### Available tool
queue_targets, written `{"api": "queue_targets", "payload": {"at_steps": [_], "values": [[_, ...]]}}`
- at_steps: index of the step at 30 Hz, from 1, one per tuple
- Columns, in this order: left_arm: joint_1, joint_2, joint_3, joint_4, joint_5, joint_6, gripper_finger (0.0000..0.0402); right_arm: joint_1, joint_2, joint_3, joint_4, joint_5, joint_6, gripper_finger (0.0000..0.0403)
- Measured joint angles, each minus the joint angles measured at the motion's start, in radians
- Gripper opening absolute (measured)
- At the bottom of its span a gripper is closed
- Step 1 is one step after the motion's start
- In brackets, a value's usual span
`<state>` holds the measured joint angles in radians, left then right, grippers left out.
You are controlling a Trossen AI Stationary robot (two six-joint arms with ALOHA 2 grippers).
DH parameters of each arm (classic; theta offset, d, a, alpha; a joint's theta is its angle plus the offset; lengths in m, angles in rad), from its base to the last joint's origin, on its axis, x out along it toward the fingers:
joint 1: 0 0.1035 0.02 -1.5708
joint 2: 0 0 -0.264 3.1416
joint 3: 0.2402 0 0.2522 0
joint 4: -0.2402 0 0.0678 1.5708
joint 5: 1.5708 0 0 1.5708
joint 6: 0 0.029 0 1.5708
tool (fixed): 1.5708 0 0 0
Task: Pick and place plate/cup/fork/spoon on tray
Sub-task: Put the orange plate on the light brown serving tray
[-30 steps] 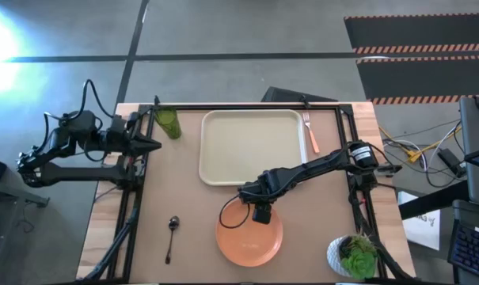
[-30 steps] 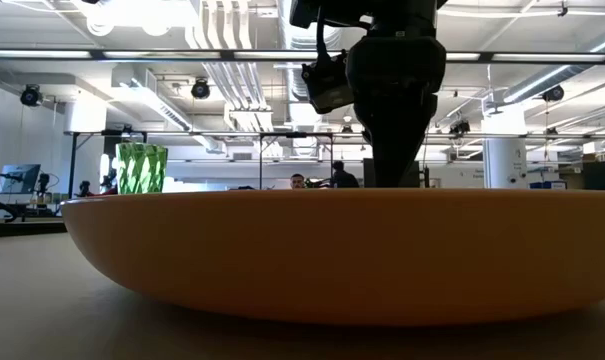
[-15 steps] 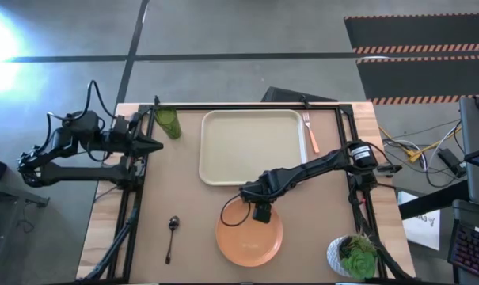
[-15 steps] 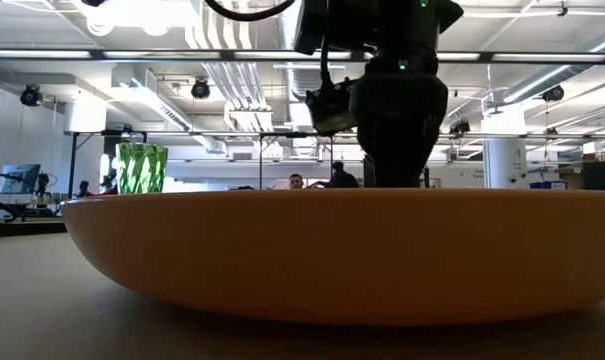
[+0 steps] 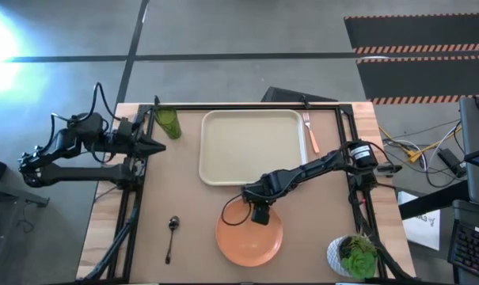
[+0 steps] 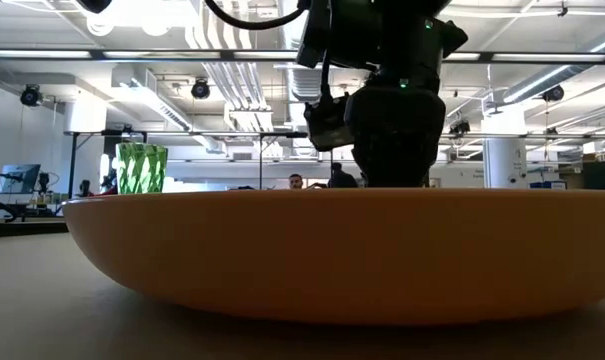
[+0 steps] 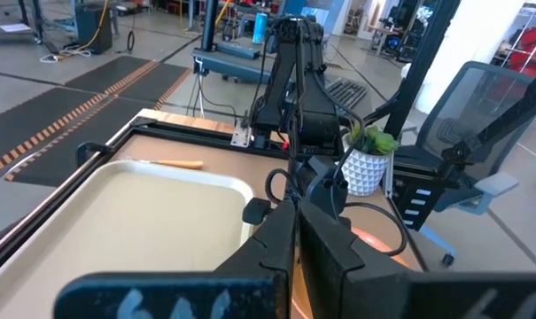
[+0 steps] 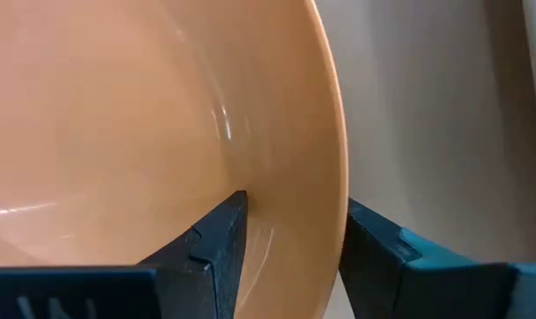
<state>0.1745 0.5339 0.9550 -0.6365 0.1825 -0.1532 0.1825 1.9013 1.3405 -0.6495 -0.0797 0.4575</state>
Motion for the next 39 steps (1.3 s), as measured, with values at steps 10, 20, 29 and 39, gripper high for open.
{"api": "queue_targets", "payload": {"at_steps": [10,20,29,39], "values": [[0.000,-0.001,0.000,0.000,0.000,0.000,0.0000,0.000,-0.005,-0.019,0.017,-0.053,-0.069,0.0015],[0.000,-0.001,0.000,0.000,0.000,0.000,0.0000,0.004,-0.026,0.067,-0.039,-0.001,-0.103,0.0009],[0.000,-0.002,0.000,0.000,0.000,0.000,0.0000,-0.033,-0.113,0.267,-0.343,0.281,-0.191,0.0008],[0.000,-0.004,0.000,-0.001,0.000,0.000,0.0000,-0.199,-0.310,0.350,-0.560,0.668,-0.205,0.0007]]}}
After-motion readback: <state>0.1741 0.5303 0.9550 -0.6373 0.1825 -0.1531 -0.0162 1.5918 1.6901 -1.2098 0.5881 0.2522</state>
